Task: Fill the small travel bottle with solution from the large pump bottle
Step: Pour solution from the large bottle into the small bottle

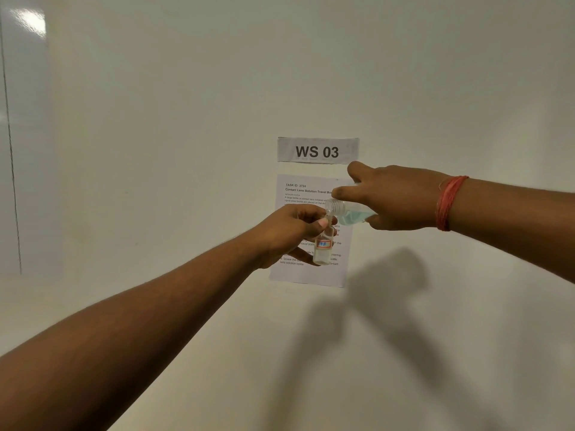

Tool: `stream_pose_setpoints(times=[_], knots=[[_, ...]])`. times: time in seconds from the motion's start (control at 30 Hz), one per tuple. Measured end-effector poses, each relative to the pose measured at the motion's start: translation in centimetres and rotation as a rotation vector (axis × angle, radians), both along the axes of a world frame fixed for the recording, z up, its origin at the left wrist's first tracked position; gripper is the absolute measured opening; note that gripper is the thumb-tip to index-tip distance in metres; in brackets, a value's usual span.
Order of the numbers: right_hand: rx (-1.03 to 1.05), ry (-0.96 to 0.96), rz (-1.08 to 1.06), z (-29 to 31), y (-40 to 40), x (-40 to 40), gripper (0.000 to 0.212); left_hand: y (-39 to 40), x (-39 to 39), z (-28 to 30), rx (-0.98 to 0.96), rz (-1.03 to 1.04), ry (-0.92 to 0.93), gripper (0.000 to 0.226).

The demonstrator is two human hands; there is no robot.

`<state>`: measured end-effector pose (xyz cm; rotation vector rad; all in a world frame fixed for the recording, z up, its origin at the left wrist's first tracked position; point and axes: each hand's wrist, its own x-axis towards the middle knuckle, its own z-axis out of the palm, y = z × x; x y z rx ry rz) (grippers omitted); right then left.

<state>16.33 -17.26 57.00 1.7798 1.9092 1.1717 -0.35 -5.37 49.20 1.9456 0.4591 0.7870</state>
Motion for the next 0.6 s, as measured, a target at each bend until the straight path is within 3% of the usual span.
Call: stream_pose_setpoints(times=[0.6], knots=[[0.002, 0.001, -0.01, -0.03, -0.03, -0.08, 0.071, 0.25, 0.04, -0.1, -0.007, -0.004, -0.004, 0.023]])
